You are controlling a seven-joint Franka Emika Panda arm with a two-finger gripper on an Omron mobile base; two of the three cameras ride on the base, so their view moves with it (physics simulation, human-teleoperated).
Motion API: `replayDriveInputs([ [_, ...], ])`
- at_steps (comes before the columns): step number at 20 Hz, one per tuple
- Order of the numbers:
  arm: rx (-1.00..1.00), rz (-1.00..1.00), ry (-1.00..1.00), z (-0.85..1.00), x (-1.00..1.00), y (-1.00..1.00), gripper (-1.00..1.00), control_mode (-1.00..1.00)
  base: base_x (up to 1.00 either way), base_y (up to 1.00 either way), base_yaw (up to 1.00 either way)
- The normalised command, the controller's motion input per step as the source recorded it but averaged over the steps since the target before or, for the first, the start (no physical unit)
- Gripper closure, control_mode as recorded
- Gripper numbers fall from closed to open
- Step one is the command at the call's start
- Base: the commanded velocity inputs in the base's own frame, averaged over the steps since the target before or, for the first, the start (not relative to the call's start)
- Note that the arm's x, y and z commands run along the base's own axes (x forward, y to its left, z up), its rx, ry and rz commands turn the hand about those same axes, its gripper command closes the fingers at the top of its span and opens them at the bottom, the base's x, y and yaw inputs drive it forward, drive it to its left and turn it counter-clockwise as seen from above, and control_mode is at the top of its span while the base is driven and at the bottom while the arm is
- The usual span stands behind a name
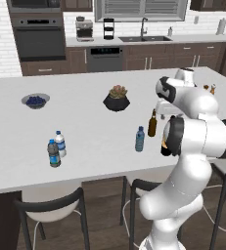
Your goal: Move the plastic bottles in the middle to the plastics group, and the glass bottles in the middle to the glass group.
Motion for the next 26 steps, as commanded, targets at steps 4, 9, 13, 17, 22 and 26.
replayDriveInputs([
  [4,0.0,0.0,-0.01,-0.1,-0.18,-0.01,-1.0,-1.0,0.0,0.0,0.0],
  [9,0.0,0.0,-0.01,-0.1,-0.12,0.0,-1.0,-1.0,0.0,0.0,0.0],
  [13,0.0,0.0,0.0,-0.02,-0.03,0.0,-1.0,-1.0,0.0,0.0,0.0],
  [17,0.0,0.0,0.0,0.0,0.0,0.08,-1.0,-1.0,0.0,0.0,0.0],
  [22,0.0,0.0,0.0,0.02,-0.01,0.18,-1.0,-1.0,0.0,0.0,0.0],
  [26,0.0,0.0,0.0,0.02,-0.01,0.09,-1.0,-1.0,0.0,0.0,0.0],
])
